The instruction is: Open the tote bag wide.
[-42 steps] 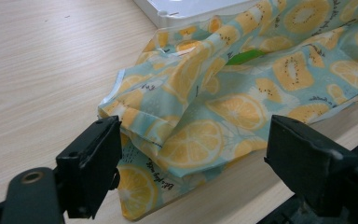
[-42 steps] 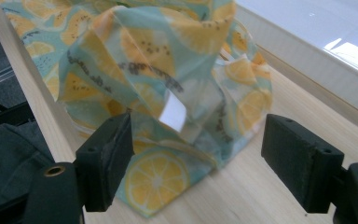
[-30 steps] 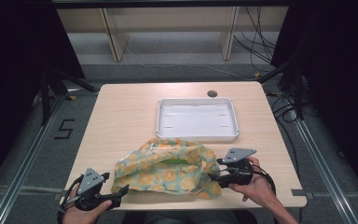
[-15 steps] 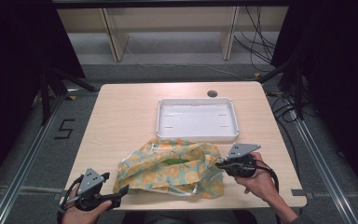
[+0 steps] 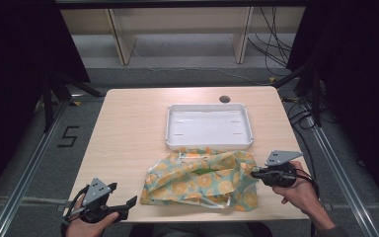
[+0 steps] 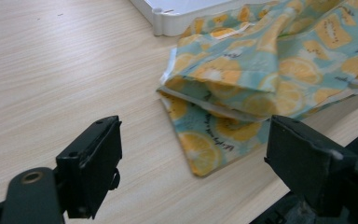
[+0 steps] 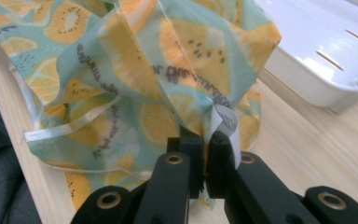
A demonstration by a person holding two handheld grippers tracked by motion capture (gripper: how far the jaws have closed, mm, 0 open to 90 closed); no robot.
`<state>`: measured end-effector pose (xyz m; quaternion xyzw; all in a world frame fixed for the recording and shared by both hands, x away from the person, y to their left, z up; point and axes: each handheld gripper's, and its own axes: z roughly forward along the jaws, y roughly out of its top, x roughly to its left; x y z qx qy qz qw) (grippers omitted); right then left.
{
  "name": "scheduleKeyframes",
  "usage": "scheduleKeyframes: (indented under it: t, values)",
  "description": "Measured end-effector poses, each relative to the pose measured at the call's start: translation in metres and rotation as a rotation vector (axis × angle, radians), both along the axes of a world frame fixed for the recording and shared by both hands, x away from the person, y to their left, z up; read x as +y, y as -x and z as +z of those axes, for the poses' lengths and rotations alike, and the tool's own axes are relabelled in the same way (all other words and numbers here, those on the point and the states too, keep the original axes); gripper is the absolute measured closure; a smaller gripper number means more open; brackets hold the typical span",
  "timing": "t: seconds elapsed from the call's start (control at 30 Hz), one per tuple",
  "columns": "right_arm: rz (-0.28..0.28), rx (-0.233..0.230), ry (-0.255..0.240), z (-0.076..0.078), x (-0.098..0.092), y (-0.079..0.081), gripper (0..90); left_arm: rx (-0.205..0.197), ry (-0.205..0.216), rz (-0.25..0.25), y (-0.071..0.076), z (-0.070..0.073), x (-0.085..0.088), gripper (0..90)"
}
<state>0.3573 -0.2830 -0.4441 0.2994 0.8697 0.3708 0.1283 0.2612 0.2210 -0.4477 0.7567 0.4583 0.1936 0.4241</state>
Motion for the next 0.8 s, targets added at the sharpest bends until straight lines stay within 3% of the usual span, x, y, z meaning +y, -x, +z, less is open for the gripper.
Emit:
scheduleKeyframes:
  t: [0.13,0.2,0.43,0.47,0.5,0.53,0.57,0.6,0.67,0.73,0.77,0.8]
  values:
    - [-0.022,0.024,0.000,-0.001,-0.015,0.001,88.8,-0.001,0.000,-0.005,0.000,-0.001,0.000,17.7]
    - [-0.016,0.007,-0.002,-0.002,-0.018,0.000,88.7,-0.002,-0.007,-0.013,0.000,0.000,0.000,17.6]
    - [-0.043,0.025,0.008,-0.003,-0.027,-0.003,86.3,-0.002,0.021,-0.078,-0.003,0.001,-0.011,17.6]
    - [-0.052,0.039,0.006,-0.004,-0.028,-0.005,79.7,-0.011,0.018,-0.094,-0.005,0.002,-0.013,17.6]
    - [-0.052,0.039,0.006,-0.004,-0.028,-0.005,79.7,-0.011,0.027,-0.104,-0.006,0.004,-0.017,17.6]
    - [-0.066,0.071,0.006,0.000,-0.028,-0.004,66.9,-0.030,0.029,-0.143,-0.010,0.009,-0.025,17.6]
    - [-0.108,0.055,-0.013,0.001,-0.025,0.000,61.3,-0.030,0.029,-0.143,-0.010,0.009,-0.025,17.6]
    - [-0.105,0.075,0.009,0.009,-0.025,0.004,57.6,-0.037,0.016,-0.164,-0.012,0.012,-0.028,17.7]
    - [-0.085,0.052,0.007,0.015,-0.026,0.006,55.0,-0.037,0.022,-0.183,-0.015,0.016,-0.038,18.9]
    - [-0.117,0.042,-0.042,0.028,-0.023,0.017,49.4,-0.042,0.015,-0.228,-0.022,0.021,-0.052,20.6]
    - [-0.089,-0.004,-0.067,0.039,-0.021,0.024,47.3,-0.043,0.013,-0.256,-0.028,0.024,-0.064,21.9]
    - [-0.086,-0.009,-0.083,0.044,-0.019,0.027,46.9,-0.040,0.014,-0.273,-0.032,0.025,-0.071,24.5]
